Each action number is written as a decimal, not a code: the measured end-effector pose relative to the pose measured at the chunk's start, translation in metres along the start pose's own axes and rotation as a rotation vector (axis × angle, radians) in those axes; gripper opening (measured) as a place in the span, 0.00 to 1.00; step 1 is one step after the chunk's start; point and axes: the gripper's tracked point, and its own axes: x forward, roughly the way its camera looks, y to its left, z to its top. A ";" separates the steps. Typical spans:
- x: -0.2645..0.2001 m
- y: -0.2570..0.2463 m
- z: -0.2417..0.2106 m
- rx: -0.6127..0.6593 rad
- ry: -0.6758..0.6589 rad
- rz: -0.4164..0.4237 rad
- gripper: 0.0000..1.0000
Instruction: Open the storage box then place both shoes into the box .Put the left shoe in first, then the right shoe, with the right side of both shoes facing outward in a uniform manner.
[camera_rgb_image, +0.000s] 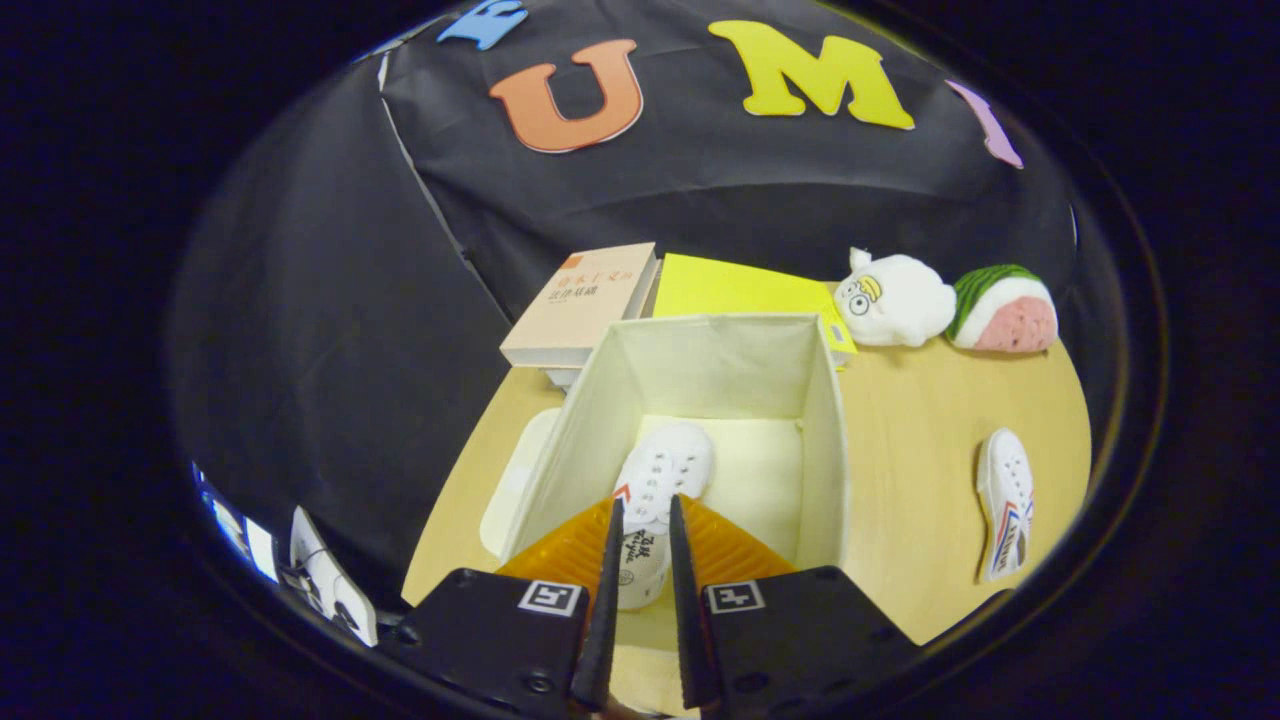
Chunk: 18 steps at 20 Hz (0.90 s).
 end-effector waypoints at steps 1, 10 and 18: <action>-0.008 -0.007 0.001 -0.014 -0.014 -0.011 0.32; -0.081 -0.083 -0.013 -0.058 -0.165 -0.014 0.32; -0.116 -0.181 -0.048 -0.002 -0.220 -0.086 0.32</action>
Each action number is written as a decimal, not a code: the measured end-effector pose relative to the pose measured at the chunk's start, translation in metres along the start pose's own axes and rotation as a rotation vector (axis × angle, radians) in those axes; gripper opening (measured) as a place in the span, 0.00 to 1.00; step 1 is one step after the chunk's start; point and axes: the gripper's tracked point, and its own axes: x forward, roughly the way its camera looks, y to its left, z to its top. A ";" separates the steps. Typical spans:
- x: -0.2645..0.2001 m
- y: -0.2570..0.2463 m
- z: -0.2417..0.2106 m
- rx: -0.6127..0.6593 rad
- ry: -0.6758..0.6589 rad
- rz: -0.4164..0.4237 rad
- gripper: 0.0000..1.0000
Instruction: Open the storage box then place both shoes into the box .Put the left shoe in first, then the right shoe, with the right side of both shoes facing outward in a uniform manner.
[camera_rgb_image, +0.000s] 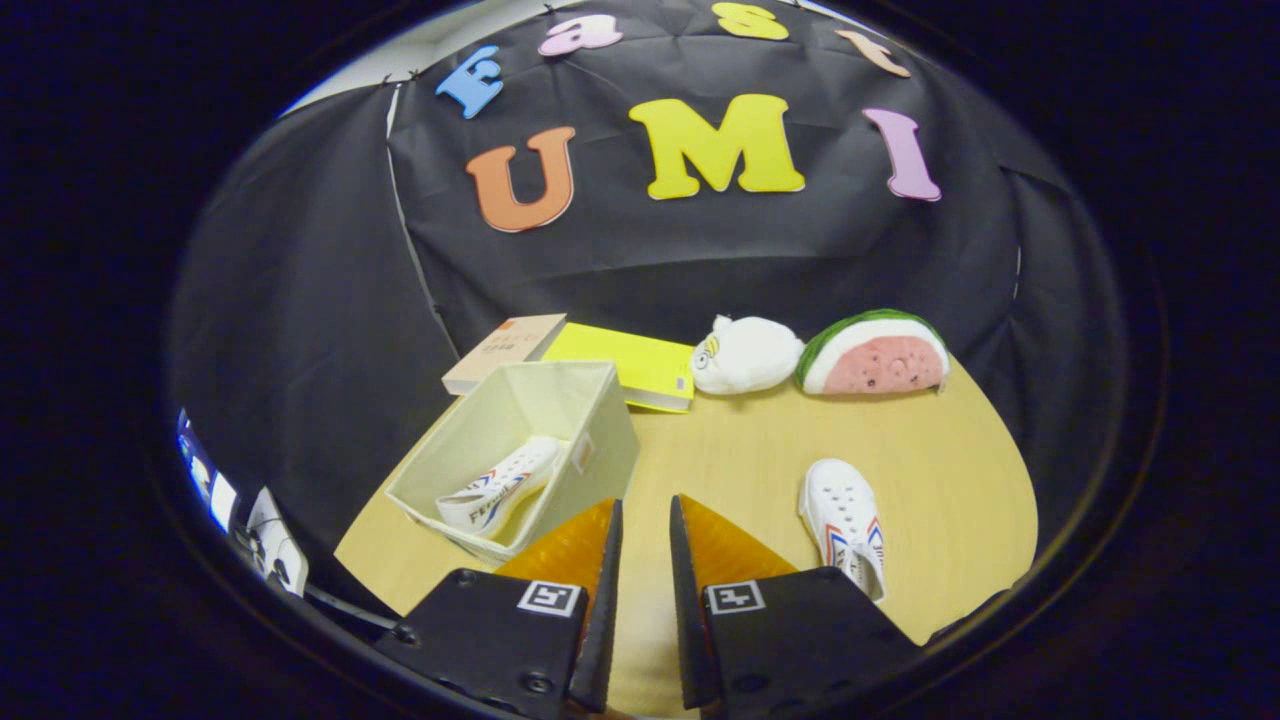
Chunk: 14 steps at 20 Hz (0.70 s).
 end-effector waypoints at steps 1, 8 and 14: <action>0.000 -0.010 -0.005 0.009 0.011 -0.006 0.32; 0.014 -0.072 -0.030 0.064 0.088 0.021 0.63; 0.008 -0.158 -0.031 0.056 0.063 -0.173 0.95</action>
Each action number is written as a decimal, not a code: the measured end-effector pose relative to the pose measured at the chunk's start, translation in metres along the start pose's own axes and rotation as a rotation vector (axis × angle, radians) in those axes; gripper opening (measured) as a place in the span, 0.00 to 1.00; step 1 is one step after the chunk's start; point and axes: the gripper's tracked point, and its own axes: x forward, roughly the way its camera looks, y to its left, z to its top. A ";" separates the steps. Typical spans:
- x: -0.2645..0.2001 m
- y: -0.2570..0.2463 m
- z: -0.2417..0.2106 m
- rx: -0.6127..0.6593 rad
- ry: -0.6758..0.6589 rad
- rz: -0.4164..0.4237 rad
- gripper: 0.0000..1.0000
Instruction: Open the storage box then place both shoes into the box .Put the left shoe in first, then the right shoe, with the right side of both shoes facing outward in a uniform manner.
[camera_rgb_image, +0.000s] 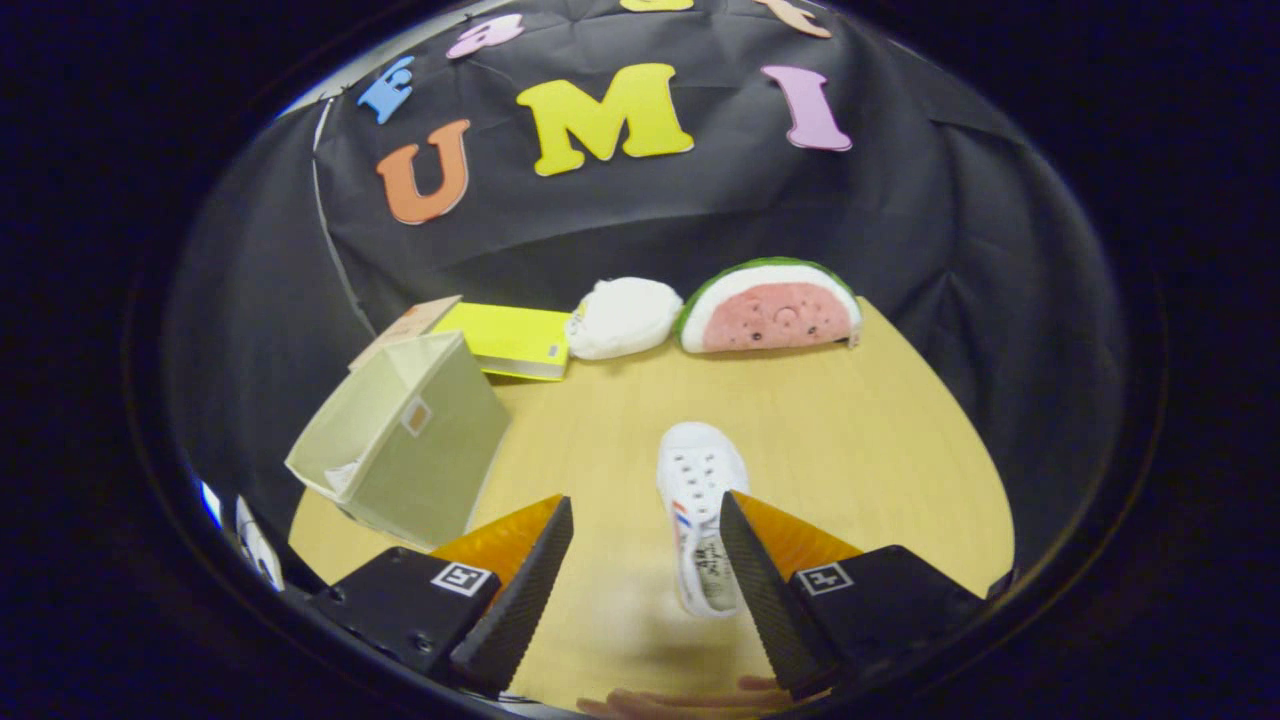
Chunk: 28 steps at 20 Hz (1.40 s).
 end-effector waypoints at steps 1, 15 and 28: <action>0.000 -0.005 0.003 -0.027 -0.016 -0.003 0.95; 0.065 -0.063 -0.053 -0.100 0.299 -0.104 0.95; 0.111 -0.051 -0.068 -0.018 0.482 0.008 0.27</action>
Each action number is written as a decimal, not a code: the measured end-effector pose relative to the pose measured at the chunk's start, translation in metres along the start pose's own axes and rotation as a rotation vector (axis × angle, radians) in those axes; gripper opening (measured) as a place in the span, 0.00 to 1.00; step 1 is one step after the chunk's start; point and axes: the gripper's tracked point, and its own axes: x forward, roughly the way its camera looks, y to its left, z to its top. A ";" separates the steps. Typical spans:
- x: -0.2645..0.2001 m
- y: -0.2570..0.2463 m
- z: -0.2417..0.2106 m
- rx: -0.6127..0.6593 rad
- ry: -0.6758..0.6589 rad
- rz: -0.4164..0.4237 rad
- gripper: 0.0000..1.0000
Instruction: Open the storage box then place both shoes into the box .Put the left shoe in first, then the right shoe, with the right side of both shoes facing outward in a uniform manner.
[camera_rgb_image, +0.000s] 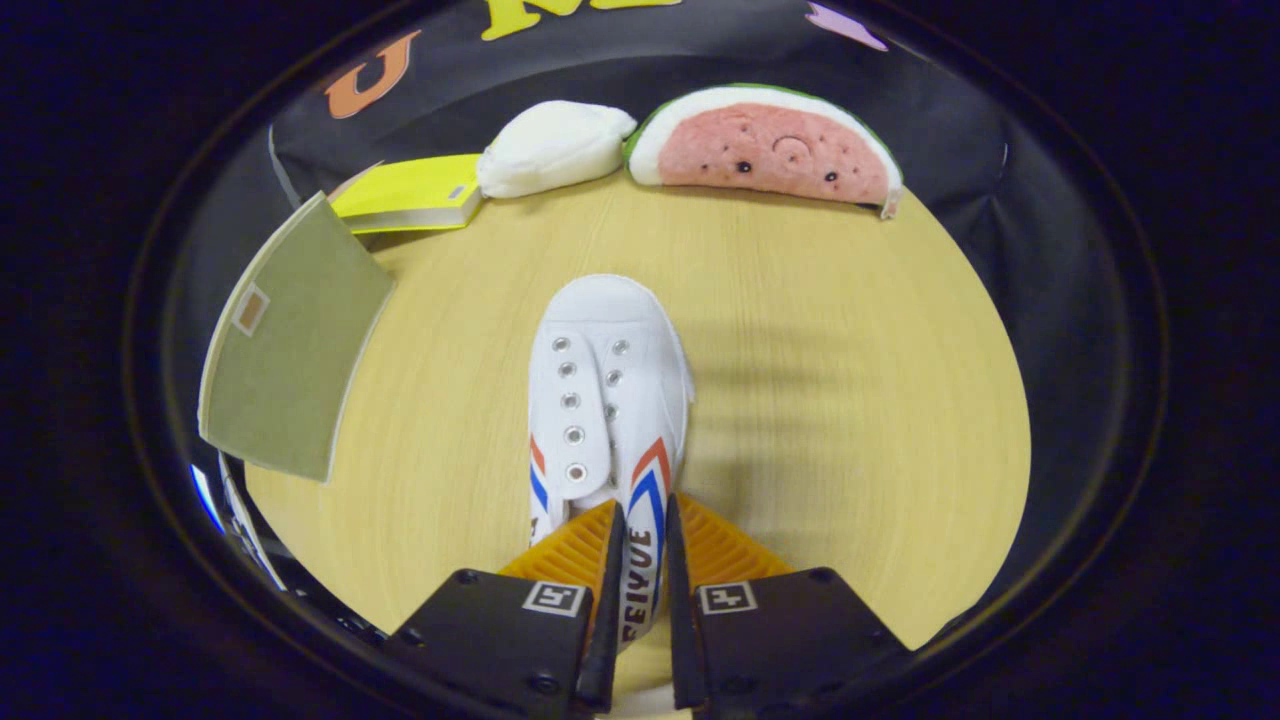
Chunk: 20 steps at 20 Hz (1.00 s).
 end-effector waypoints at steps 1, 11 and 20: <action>-0.001 0.000 0.001 0.017 -0.011 -0.006 0.24; -0.035 0.026 -0.010 0.182 -0.137 0.153 0.05; -0.120 0.080 0.003 0.221 -0.292 0.129 0.05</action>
